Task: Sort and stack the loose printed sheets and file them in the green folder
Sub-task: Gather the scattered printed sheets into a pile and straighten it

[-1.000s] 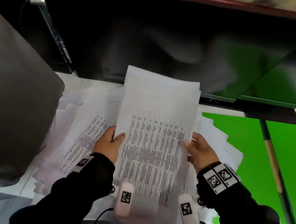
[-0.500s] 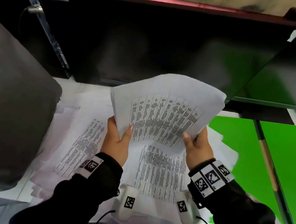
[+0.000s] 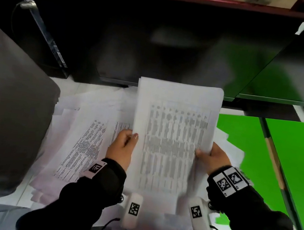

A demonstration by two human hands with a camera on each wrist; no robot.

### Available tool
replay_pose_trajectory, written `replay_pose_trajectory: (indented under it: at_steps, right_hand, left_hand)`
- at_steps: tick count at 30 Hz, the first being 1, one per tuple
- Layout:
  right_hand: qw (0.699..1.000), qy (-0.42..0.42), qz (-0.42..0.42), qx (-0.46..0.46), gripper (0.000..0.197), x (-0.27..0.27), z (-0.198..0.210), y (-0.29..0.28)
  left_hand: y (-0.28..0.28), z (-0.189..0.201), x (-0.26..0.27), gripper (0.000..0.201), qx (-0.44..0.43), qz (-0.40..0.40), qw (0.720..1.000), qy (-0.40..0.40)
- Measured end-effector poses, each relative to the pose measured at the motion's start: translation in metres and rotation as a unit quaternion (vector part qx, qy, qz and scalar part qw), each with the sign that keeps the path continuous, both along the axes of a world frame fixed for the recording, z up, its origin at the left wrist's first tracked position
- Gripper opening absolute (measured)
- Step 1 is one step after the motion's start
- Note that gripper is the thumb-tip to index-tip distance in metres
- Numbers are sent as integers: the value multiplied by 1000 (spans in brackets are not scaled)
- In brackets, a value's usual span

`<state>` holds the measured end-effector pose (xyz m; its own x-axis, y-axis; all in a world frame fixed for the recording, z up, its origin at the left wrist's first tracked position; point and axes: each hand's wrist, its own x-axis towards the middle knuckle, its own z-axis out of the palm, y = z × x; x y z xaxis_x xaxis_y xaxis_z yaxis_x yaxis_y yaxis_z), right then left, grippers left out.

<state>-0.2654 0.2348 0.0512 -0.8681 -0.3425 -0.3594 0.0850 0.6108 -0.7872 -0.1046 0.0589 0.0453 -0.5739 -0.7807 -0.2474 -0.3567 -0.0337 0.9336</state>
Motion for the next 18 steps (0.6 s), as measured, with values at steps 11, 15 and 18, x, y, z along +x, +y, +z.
replay_pose_trajectory:
  at_steps: [11,15,18]
  right_hand:
    - [976,-97,-91,175,36,-12,-49,56]
    - [976,-96,-68,185,34,-12,-62,58]
    - [974,-84,-42,205,33,-16,-59,55]
  left_hand:
    - [12,-57,9,51,60,2,980,-188]
    - [23,-60,5,45,59,-46,975,-210]
    - [17,-58,11,31,29,-44,974,-220]
